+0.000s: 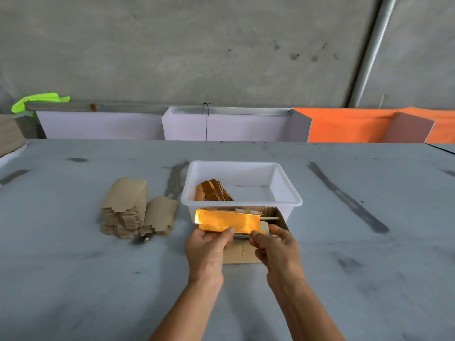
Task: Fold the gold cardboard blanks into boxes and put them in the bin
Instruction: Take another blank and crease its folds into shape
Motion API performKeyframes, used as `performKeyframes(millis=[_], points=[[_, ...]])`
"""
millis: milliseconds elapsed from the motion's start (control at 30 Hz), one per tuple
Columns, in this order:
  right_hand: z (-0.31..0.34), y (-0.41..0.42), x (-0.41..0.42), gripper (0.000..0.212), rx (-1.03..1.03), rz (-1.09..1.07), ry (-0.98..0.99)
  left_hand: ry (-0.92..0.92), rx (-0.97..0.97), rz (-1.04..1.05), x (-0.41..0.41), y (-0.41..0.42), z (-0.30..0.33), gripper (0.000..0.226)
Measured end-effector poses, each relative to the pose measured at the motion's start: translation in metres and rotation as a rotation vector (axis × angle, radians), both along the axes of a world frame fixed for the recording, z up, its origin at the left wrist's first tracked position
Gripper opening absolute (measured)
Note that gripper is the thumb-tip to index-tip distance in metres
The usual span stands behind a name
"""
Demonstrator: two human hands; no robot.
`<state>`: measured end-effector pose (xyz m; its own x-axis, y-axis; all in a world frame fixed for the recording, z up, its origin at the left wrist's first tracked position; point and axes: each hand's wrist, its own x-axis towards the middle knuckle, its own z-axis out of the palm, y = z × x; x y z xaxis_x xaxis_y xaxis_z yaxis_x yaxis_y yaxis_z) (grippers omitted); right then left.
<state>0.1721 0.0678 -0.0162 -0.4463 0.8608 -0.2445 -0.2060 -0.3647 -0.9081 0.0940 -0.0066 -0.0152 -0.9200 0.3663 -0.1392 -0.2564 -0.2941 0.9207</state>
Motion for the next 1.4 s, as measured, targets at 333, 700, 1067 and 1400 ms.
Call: performKeyframes(millis=[333,700,1067,1400], points=[[-0.006,-0.021,-0.01,0.017,-0.228,0.078,0.091,-0.015,0.071,-0.04,0.005,-0.003,-0.005,0.026],[-0.006,-0.017,0.002,0.01,-0.26,0.103,0.034,0.01,-0.024,-0.021,-0.004,-0.015,-0.011,0.022],[-0.008,-0.017,0.004,0.023,-0.341,0.107,0.076,-0.076,0.001,-0.051,-0.01,-0.018,-0.017,0.029],[-0.008,-0.028,-0.002,0.02,-0.218,0.089,-0.003,-0.094,0.029,-0.134,-0.005,-0.019,-0.026,0.012]])
